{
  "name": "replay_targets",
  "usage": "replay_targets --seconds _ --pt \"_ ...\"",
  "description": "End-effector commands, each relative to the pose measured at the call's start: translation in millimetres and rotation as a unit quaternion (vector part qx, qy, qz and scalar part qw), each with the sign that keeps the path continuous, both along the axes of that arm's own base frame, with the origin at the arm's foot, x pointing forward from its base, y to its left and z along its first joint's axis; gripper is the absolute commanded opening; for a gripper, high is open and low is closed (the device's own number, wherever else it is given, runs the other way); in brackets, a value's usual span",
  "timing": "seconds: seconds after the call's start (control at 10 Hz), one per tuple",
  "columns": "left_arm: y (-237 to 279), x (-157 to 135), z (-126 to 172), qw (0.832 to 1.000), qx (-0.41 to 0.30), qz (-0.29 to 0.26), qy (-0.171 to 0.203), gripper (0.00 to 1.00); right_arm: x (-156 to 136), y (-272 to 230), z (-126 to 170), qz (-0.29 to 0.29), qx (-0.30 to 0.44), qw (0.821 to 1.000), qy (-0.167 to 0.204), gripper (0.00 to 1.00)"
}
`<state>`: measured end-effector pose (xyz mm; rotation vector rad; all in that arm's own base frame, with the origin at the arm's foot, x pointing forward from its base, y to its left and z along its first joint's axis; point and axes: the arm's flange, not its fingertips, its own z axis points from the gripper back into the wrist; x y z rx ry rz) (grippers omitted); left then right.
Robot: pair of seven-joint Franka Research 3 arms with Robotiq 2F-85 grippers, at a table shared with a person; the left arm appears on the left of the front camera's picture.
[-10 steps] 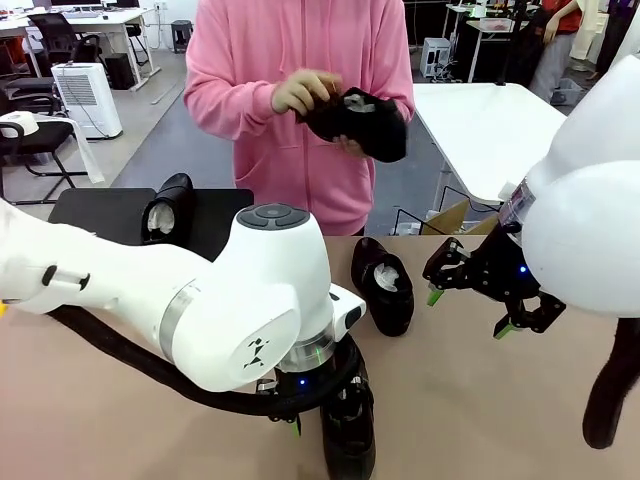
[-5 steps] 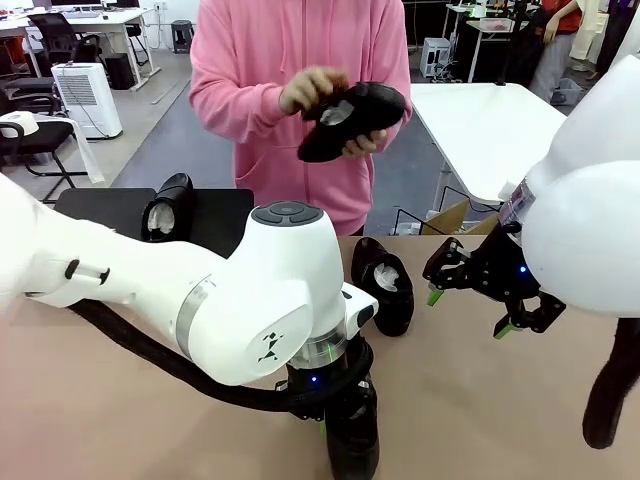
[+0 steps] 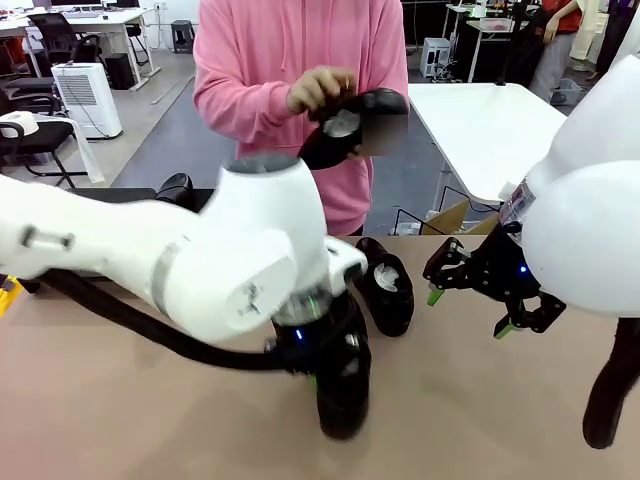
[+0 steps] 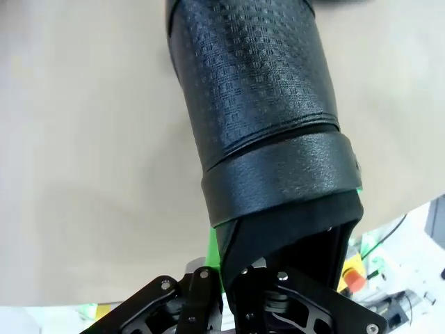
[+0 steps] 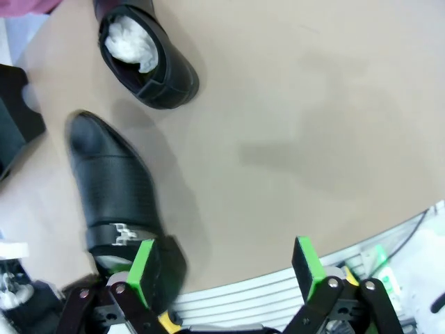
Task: Organize the shoes by placing them on the stand.
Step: Place the Shoe from the middle of the table onto the Shoes Stand.
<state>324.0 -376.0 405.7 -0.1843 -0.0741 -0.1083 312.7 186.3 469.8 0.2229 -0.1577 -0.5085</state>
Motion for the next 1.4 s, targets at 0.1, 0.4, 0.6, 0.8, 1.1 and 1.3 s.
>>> replay_targets --seconds 0.1,0.4,0.6,0.8,1.1,1.3 --pt "58.3 38.1 47.6 0.991 0.039 -0.020 -0.128 0.00 3.0 -1.0 -1.6 0.010 0.010 1.000 -0.006 1.00" --pt "110.7 86.3 59.5 0.980 0.075 -0.008 -0.184 0.00 3.0 -1.0 -1.6 0.010 0.010 1.000 -0.006 1.00" --pt "143.6 120.9 63.1 0.969 0.097 0.011 -0.226 0.00 3.0 -1.0 -1.6 0.010 0.010 1.000 -0.006 1.00" --pt "167.0 151.3 62.9 0.962 0.111 0.024 -0.248 0.00 3.0 -1.0 -1.6 0.010 0.010 1.000 -0.006 1.00" --pt "187.0 186.0 57.0 0.957 0.117 0.052 -0.259 0.00 3.0 -1.0 -1.6 0.010 0.010 1.000 -0.006 1.00" --pt "193.3 203.1 49.9 0.956 0.113 0.063 -0.263 0.00 3.0 -1.0 -1.6 0.010 0.010 1.000 -0.006 1.00"
